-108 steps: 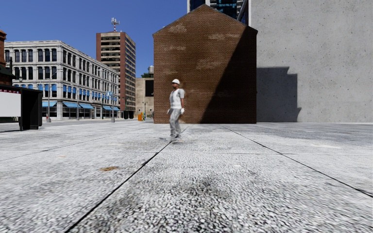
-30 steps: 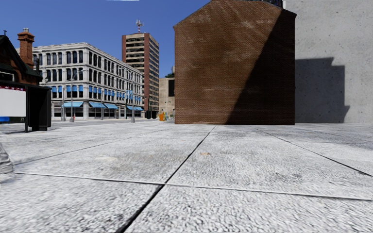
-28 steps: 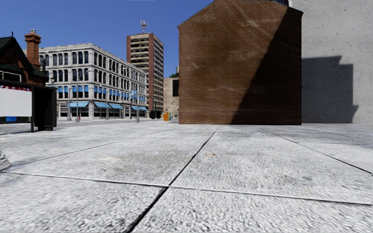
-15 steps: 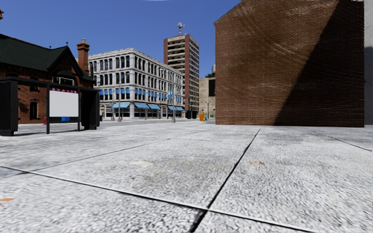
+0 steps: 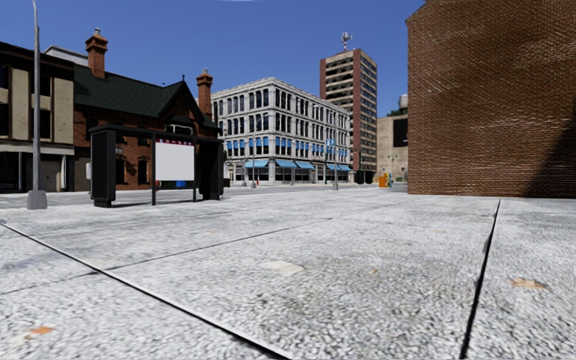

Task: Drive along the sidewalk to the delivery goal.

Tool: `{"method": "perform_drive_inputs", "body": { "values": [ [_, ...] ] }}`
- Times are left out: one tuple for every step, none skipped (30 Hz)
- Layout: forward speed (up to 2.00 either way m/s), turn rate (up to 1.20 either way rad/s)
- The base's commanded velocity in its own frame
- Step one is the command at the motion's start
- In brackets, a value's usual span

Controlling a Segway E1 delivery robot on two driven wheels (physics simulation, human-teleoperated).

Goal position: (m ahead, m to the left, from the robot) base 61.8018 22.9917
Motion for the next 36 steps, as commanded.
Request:
{"method": "perform_drive_inputs", "body": {
  "values": [
    [1.19,0.58],
    [1.19,0.58],
    [1.19,0.58],
    [1.19,0.58],
    [1.19,0.58],
    [1.19,0.58],
    [1.19,0.58],
    [1.19,0.58],
    [1.19,0.58],
    [1.19,0.58],
    [1.19,0.58],
    [1.19,0.58],
    [1.19,0.63],
    [1.19,0.66],
    [1.19,0.68],
    [1.19,0.68],
    [1.19,0.68],
    [1.19,0.68],
    [1.19,0.68],
    [1.19,0.68],
    [1.19,0.68],
    [1.19,0.68],
    [1.19,0.68],
    [1.20,0.68],
    [1.20,0.68],
    [1.20,0.68],
    [1.20,0.68],
    [1.20,0.68],
    [1.21,0.68],
    [1.21,0.68],
    [1.21,0.68],
    [1.21,0.68],
    [1.21,0.68],
    [1.21,0.68],
    [1.21,0.68],
    [1.21,0.68]
  ]
}}
